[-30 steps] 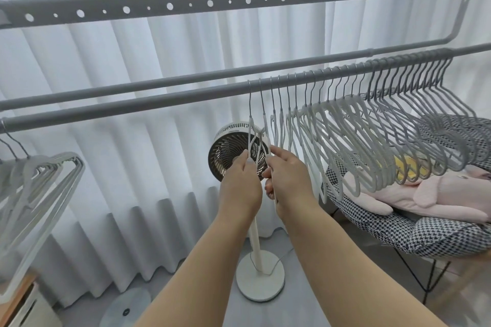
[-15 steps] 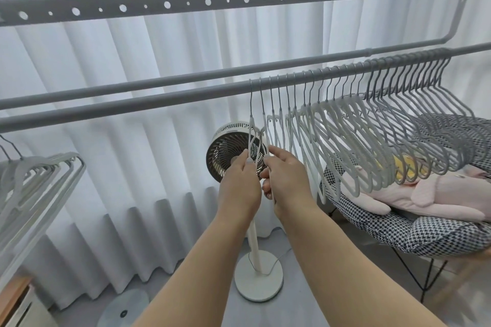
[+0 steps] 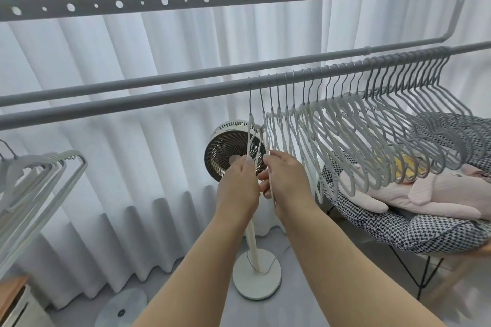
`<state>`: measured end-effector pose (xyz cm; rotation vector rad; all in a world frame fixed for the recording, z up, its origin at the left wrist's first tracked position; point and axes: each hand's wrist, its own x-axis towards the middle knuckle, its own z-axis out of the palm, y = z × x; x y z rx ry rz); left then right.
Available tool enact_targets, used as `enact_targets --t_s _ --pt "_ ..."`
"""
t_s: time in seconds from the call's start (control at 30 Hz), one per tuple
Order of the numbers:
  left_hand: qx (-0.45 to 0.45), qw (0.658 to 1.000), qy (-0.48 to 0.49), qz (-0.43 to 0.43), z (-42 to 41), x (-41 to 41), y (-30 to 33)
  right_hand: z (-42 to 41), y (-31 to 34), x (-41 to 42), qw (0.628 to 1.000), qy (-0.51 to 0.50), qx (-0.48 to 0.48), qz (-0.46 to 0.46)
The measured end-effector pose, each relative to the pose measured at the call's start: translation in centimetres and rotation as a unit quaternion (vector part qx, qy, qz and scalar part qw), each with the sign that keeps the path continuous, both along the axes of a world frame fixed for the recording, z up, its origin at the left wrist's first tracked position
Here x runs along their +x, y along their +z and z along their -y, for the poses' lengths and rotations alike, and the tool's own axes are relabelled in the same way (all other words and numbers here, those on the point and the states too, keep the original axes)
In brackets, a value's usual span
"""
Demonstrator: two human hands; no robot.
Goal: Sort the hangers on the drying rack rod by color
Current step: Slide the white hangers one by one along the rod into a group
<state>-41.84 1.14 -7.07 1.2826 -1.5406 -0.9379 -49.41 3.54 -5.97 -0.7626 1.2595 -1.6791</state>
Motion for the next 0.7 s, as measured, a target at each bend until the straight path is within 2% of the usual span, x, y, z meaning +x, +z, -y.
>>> enact_targets --t_s 0.23,0.5,0.7 --pt "0.000 1.000 0.005 0.028 -0.4 0.2 0.1 -0.6 0.2 0.2 1.000 0.008 0.013 -0.016" --pt "-0.012 0.997 0.011 0.071 -1.2 0.9 0.3 -1.5 -0.3 0.5 0.994 -0.016 0.051 -0.097" --pt "-0.032 0.996 0.016 0.083 -1.5 2.1 0.0 -3.3 0.4 1.9 0.964 -0.047 0.063 -0.255"
